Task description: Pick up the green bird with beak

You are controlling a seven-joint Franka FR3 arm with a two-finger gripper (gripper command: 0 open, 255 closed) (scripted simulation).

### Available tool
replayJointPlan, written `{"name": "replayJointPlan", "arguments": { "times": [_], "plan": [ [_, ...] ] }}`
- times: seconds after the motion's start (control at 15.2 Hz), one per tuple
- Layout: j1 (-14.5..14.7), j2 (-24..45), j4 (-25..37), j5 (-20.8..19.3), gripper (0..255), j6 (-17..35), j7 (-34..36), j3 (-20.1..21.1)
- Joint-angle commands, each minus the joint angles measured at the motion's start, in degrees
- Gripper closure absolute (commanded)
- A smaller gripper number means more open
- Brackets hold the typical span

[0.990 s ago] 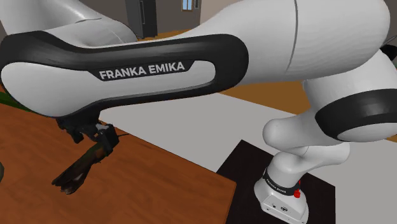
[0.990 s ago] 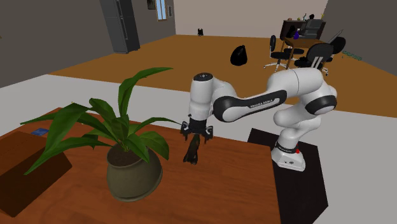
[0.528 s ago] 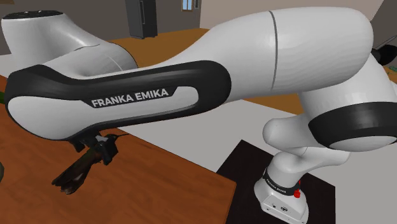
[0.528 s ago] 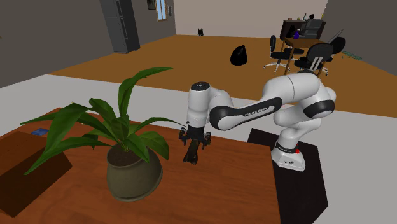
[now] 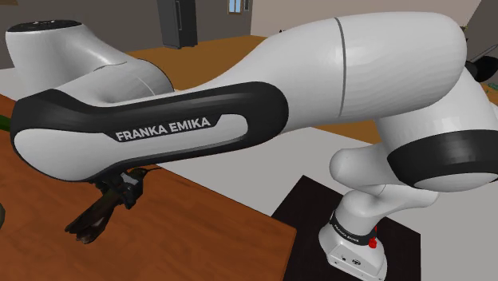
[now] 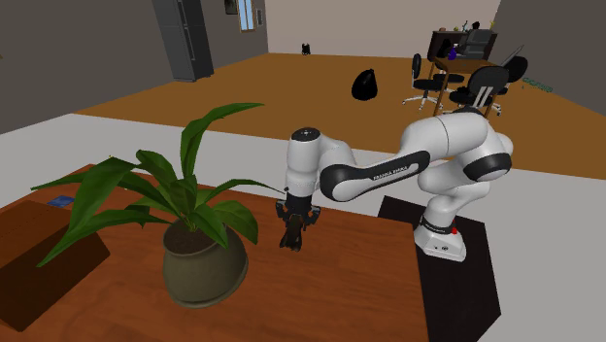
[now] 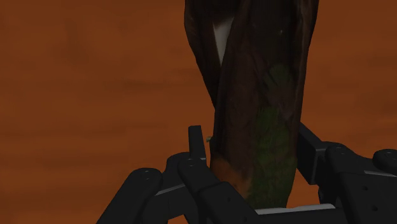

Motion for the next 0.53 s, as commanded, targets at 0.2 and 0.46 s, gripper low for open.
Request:
{"name": "replayJointPlan", "arguments": {
  "times": [0.2,0.46],
  "plan": [
    [0.0,0.0,-0.1,0.0,255,0.0,-0.1,0.0],
    [-0.2,0.7,2.3,-0.9,255,-2.7,0.4,-0.7]
  ]
}}
